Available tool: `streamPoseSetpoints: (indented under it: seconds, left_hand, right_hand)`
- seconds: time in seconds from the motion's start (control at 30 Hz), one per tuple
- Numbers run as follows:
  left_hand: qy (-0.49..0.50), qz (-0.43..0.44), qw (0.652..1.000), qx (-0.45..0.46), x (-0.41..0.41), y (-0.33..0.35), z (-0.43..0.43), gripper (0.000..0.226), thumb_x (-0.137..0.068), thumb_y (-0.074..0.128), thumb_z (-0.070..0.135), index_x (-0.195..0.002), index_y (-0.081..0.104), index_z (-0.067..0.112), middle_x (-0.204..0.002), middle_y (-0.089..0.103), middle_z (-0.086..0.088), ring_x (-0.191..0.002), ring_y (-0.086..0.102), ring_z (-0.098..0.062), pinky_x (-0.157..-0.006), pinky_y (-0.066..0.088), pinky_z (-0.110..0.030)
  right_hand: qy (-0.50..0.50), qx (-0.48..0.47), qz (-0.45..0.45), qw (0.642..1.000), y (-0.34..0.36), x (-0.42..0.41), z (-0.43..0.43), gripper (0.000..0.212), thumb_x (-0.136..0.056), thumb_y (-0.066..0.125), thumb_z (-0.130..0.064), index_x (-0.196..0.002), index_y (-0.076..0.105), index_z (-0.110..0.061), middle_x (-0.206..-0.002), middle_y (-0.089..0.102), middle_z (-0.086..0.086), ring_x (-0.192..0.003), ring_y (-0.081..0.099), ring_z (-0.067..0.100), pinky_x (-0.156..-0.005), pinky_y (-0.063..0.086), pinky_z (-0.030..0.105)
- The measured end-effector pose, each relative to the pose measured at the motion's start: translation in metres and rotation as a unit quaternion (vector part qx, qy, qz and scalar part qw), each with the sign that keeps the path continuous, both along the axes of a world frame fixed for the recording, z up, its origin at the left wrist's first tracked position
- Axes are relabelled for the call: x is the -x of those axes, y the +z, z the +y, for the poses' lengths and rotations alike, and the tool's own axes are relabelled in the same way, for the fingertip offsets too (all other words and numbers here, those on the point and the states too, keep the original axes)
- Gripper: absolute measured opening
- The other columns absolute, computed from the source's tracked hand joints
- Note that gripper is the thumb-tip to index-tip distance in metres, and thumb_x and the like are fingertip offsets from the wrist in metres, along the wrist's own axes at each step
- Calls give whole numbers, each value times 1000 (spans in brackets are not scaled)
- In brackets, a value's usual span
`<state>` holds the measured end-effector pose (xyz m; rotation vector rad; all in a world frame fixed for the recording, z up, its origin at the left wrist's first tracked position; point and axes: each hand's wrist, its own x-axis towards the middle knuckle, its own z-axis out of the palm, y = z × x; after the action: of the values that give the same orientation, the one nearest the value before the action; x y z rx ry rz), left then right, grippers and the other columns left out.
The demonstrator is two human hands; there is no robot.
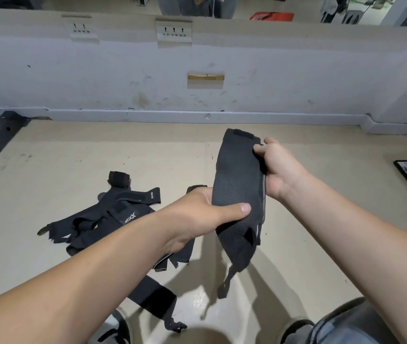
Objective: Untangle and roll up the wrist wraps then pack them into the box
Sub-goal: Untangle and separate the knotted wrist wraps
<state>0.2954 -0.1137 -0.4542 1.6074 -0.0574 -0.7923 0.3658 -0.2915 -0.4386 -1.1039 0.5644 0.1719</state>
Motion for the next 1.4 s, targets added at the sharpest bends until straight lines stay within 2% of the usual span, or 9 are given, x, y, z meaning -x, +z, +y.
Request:
streamPoseSetpoints:
  seconds: [0.17,0.3,0.5,0.6,0.7,0.83,1.03,1.17,1.4]
  left_hand:
    - [-98,-10,995,-33,5,-2,8,27,-98,75,24,-124,73,23,-119,79,10,-116,72,-8,-112,50,-37]
    - [-127,-28,991,-18,-4,9,15,36,-93,81,24,-127,71,22,-122,78,7,-119,71,-9,-115,48,-39]
    - [132,69,953,266,-45,42,36,75,-99,45,69,-140,65,10,-137,69,-17,-131,65,-33,-116,43,-51]
    - [222,70,931,281,-51,42,40,68,-102,53,59,-137,64,3,-133,71,-19,-125,69,-32,-113,48,-48]
    - [238,19,951,198,-45,40,37,33,-106,59,32,-122,70,6,-111,79,-14,-93,79,-24,-80,62,-33]
    - [105,-40,982,152,-30,34,29,26,-107,58,21,-128,69,9,-121,77,-13,-112,74,-27,-92,59,-35]
    - [245,-149,958,28,-12,24,4,24,-92,80,22,-110,64,17,-97,79,1,-88,78,-14,-84,63,-43]
    - [301,-261,915,-67,-11,20,0,18,-87,84,24,-97,69,21,-98,74,7,-85,69,0,-81,59,-24]
    - [268,-174,948,13,-17,20,-2,32,-87,84,16,-108,61,9,-86,62,-2,-55,58,-3,-55,53,-19]
  right_hand:
    - [66,-147,-14,987,20,4,-16,37,-101,65,-39,-111,73,-4,-92,76,9,-76,77,28,-70,66,39]
    - [168,-181,-87,965,26,9,-13,23,-96,61,-18,-100,79,-6,-96,78,12,-83,77,25,-80,64,38]
    - [316,-95,-126,935,2,17,3,64,-75,62,11,-133,56,-16,-112,70,23,-98,69,38,-90,57,50]
    - [389,-26,-86,917,0,21,2,72,-70,58,12,-140,57,-9,-104,73,19,-91,73,33,-82,58,42]
    - [450,-37,-75,889,5,22,-1,64,-82,67,-5,-145,60,-15,-128,68,18,-109,68,34,-91,56,47]
    - [377,-134,-68,914,12,20,3,70,-96,55,-64,-144,63,-15,-148,60,19,-135,56,40,-116,39,59]
    - [212,-127,-95,964,21,22,31,41,-110,41,-42,-137,60,-17,-136,69,17,-126,65,40,-114,43,59]
    - [125,-110,-120,979,29,21,35,36,-112,38,-43,-129,60,-19,-116,78,12,-108,76,32,-93,59,53]
    - [80,-103,-119,984,33,17,24,39,-111,38,-46,-112,67,-20,-92,78,8,-78,75,27,-87,60,50]
